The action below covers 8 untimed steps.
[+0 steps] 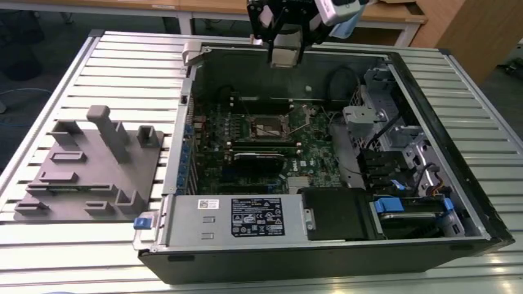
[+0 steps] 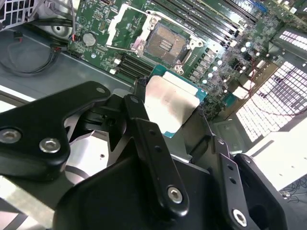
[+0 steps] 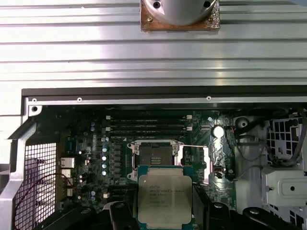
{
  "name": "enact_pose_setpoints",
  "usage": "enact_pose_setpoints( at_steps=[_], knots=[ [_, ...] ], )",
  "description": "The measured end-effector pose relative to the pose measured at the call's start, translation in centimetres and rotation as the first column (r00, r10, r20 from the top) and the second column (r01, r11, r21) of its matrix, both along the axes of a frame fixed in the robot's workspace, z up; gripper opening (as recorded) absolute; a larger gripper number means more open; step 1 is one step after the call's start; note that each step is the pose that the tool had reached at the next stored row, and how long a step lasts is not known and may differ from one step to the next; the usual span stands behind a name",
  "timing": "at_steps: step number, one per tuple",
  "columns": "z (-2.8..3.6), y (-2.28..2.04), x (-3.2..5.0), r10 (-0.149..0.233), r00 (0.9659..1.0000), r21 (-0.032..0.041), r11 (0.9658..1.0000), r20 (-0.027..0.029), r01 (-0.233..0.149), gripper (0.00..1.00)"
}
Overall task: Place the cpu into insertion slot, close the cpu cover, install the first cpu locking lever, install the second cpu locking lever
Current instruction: 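Place the cpu into insertion slot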
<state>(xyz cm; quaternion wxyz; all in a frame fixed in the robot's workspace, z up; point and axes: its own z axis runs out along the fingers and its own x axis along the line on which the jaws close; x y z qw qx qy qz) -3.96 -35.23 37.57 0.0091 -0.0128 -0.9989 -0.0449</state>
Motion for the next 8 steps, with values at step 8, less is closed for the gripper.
enact_pose_setpoints(
  at_steps=[8],
  knots=[
    [-0.11, 0.00, 0.00, 0.000, 1.0000, 0.0000, 1.0000, 0.0000, 0.000, 0.54]
  ],
)
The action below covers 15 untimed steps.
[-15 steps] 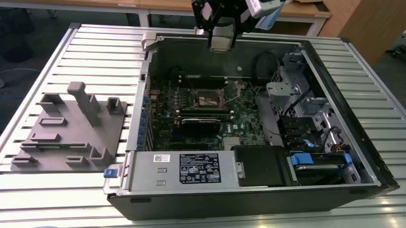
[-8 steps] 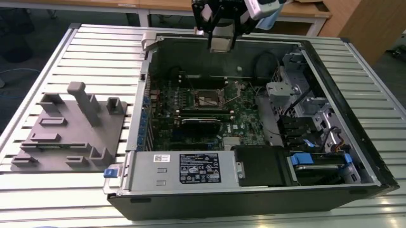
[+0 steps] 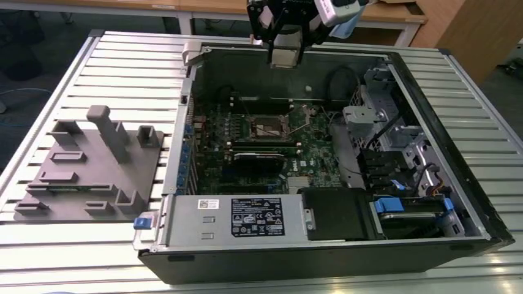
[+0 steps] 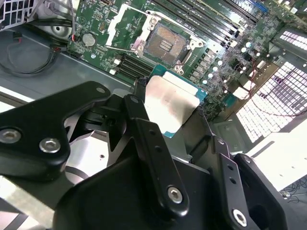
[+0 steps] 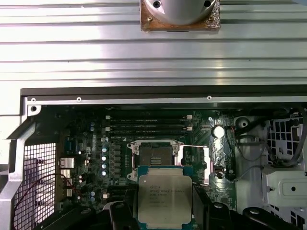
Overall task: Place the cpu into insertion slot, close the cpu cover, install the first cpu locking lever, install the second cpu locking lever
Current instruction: 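Place the cpu into insertion slot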
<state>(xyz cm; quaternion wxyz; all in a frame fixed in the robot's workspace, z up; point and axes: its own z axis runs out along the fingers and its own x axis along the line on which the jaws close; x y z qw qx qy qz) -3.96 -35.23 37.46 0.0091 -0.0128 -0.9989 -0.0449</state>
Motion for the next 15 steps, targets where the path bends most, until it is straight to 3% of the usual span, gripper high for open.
enact_pose_setpoints(
  at_steps=[15],
  knots=[
    [-0.46, 0.00, 0.00, 0.000, 1.0000, 0.0002, 1.0000, 0.0001, 0.000, 0.54]
  ],
)
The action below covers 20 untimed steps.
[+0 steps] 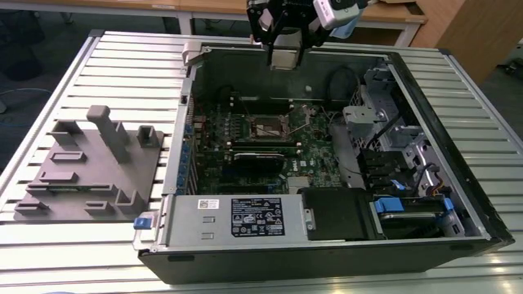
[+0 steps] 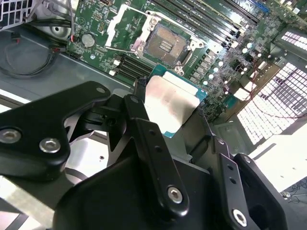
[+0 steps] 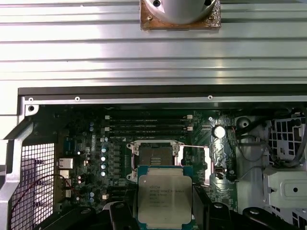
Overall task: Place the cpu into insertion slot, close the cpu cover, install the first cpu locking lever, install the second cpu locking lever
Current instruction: 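Place the cpu into insertion slot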
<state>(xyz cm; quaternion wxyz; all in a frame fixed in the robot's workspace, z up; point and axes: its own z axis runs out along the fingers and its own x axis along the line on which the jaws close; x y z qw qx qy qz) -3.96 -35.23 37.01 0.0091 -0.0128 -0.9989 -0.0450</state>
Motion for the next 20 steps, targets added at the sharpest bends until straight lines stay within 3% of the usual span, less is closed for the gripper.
enact_pose_setpoints(
  at_steps=[6, 20],
  knots=[
    [-0.51, 0.00, 0.00, 0.000, 1.0000, -0.0003, 1.0000, -0.0002, 0.000, 0.54],
    [-0.97, 0.00, 0.00, 0.000, 1.0000, -0.0002, 1.0000, -0.0001, 0.000, 0.54]
  ],
)
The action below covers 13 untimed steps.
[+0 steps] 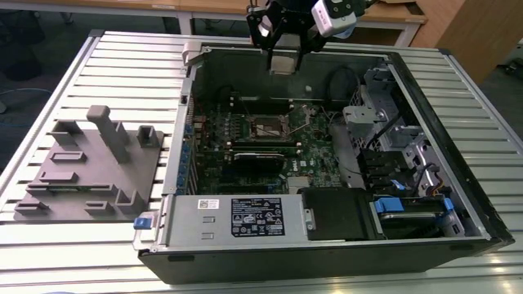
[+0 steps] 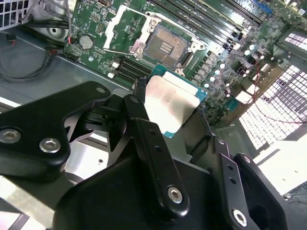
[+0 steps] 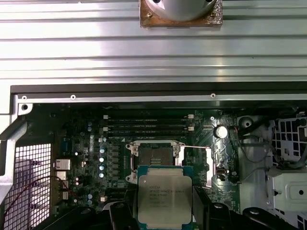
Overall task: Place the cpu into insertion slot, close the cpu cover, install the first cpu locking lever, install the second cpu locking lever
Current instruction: 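Place the cpu into insertion slot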
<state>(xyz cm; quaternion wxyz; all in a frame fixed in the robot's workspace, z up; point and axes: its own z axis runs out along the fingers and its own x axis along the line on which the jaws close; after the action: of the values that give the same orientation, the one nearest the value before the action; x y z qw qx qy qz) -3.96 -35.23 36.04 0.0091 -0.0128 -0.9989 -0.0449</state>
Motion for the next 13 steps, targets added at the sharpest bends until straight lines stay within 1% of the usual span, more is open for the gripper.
enact_pose_setpoints(
  at_steps=[13],
  knots=[
    [-0.25, 0.00, 0.00, 0.000, 1.0000, -0.0001, 1.0000, 0.0000, 0.000, 0.54]
  ],
)
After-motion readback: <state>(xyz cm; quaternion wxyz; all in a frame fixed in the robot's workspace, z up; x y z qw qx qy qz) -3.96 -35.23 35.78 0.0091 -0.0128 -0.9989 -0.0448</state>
